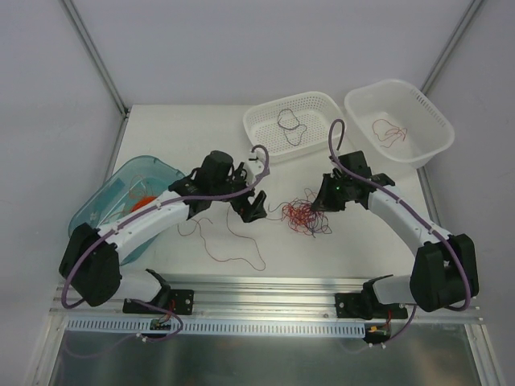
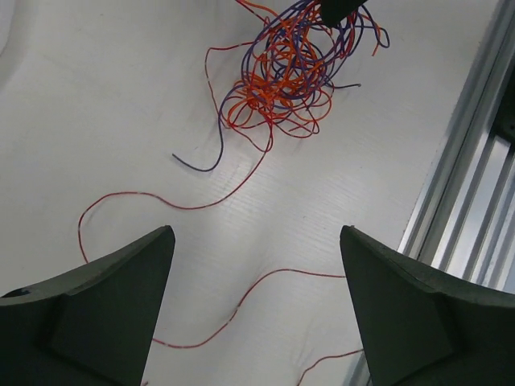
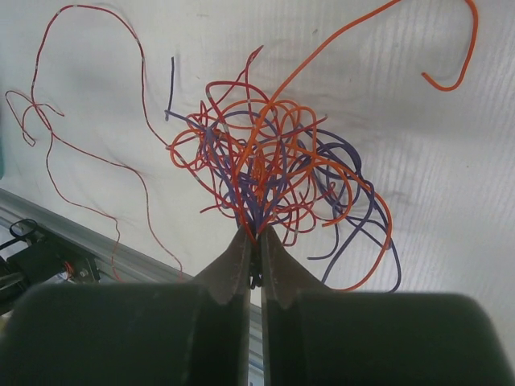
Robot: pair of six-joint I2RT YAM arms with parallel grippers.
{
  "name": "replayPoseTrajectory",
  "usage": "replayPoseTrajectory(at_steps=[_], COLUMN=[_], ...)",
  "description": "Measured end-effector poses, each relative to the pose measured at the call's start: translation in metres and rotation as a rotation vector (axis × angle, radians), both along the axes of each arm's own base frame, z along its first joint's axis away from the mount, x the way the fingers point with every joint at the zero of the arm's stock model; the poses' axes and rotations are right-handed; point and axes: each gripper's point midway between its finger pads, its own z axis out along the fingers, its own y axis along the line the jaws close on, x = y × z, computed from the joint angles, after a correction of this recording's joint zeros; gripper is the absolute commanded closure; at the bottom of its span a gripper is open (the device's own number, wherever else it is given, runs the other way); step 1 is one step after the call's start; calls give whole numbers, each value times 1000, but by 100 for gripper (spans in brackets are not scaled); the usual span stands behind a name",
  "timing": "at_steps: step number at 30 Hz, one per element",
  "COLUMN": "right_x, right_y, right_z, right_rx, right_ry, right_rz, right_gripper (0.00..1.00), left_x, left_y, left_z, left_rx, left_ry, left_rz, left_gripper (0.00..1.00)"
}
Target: Untangle the cables
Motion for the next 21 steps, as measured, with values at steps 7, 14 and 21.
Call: replayPoseTrajectory(at_steps=[7, 14, 21], right_x=[-1, -2, -6], right_y=[5, 8, 7], right_z=[5, 10, 12], right_rx=[28, 43, 43], right_ry=[0, -2, 0], right_rz=[18, 32, 35], right_gripper=[99, 99, 99], left_x=[1, -1, -1], left_y=[-43, -64, -78], left_z=[-66, -103, -121], left_rx=[94, 133, 142], left_ry=[-28, -59, -68], left_rz=[-172, -265, -305], left_gripper=[29, 42, 55])
